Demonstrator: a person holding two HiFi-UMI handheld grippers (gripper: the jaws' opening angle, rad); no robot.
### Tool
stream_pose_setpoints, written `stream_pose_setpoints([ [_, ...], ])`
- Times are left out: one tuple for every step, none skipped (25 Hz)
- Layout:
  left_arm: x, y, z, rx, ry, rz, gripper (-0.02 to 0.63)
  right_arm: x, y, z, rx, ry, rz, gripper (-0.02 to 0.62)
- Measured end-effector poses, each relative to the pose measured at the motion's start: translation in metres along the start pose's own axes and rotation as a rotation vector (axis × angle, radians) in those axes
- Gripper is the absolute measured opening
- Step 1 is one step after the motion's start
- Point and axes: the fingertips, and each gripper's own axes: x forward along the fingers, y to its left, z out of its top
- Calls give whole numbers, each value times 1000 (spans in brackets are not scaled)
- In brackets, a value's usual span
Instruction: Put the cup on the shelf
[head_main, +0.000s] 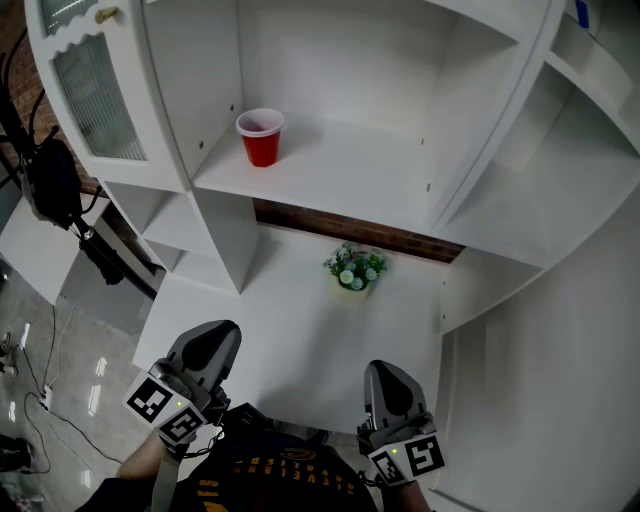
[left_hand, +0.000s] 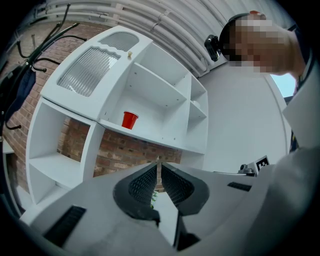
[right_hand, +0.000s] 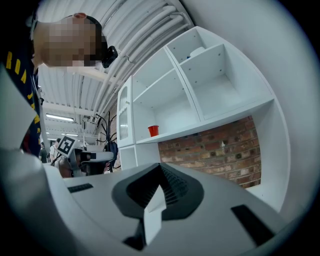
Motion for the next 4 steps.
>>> stream_pose_setpoints([
  [0, 0, 0, 1, 0, 0, 31, 0, 0, 0, 0, 0, 0, -3],
  [0, 0, 0, 2, 0, -1, 31, 0, 0, -1, 0, 0, 0, -3],
  [0, 0, 0, 2, -1, -2, 31, 0, 0, -1, -1, 0, -1, -3],
  [0, 0, 0, 3, -1, -2, 31, 0, 0, -1, -2, 0, -1, -3],
])
